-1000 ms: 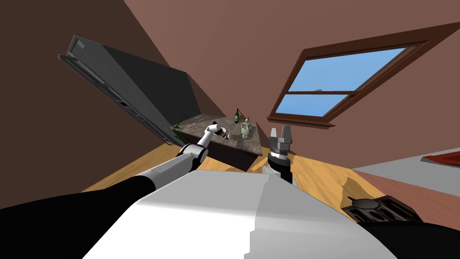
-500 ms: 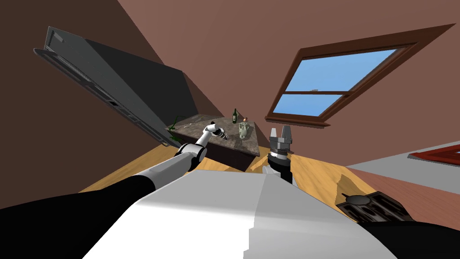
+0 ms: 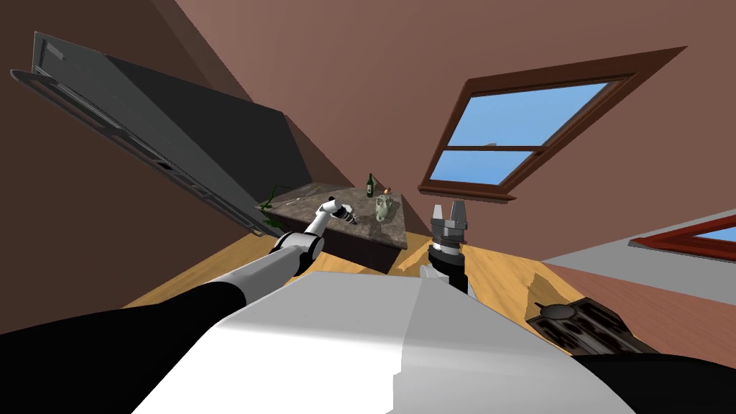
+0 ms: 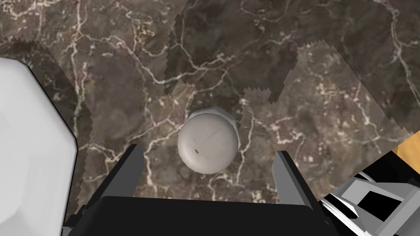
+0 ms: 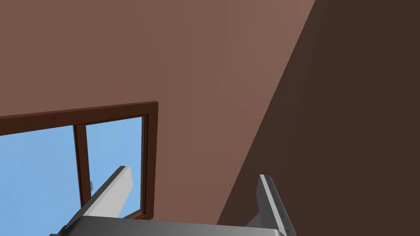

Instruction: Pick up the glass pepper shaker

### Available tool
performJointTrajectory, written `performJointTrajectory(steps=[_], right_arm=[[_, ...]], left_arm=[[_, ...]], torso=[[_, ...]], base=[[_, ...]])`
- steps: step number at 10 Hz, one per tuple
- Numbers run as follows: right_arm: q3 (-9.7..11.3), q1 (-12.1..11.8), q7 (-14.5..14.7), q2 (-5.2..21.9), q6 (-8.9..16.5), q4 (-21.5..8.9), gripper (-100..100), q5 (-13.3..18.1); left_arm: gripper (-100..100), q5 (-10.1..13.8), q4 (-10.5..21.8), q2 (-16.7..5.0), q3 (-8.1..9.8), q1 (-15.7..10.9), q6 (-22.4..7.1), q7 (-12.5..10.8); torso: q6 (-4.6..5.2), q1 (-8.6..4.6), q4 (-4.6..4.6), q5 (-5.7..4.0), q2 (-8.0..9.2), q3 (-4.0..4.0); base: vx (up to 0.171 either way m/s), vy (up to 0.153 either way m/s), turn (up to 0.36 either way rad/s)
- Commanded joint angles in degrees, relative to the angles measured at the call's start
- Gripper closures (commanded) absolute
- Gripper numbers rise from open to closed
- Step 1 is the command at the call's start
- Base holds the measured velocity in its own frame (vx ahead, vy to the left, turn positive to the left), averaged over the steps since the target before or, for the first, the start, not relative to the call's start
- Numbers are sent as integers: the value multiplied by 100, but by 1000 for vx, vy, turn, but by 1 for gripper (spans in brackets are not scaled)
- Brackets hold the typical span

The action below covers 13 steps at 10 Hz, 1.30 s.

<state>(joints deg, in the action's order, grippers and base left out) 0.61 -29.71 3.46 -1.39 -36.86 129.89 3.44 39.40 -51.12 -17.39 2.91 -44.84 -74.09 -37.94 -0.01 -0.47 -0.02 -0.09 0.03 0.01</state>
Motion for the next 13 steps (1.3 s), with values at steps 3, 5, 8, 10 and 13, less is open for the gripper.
performJointTrajectory(steps=[3, 5, 8, 10, 13], right_arm=[[-1, 0, 0, 1, 0, 0, 0, 0], [-1, 0, 0, 1, 0, 0, 0, 0], [-1, 0, 0, 1, 0, 0, 0, 0], [-2, 0, 0, 2, 0, 0, 0, 0], [-2, 0, 0, 3, 0, 0, 0, 0]], left_arm=[[100, 100, 14, -156, 96, 55, -45, 164], [100, 100, 13, -155, 97, 54, -45, 158], [0, 99, 12, -155, 96, 53, -46, 159], [100, -89, -27, 135, -90, -124, -38, -172], [100, -261, -86, 398, -259, -269, -35, -479]], torso=[[0, 17, 1, 2, 2, 1], [2, 40, 0, 9, 4, 2], [1, 44, -1, 10, 0, -1], [1, 76, 0, 16, 6, 2], [-4, 93, 1, 20, 2, 1]], base=[[6, -72, -21], [0, 0, 0], [0, 0, 0], [-25, 137, 81], [-3, 117, 45]])
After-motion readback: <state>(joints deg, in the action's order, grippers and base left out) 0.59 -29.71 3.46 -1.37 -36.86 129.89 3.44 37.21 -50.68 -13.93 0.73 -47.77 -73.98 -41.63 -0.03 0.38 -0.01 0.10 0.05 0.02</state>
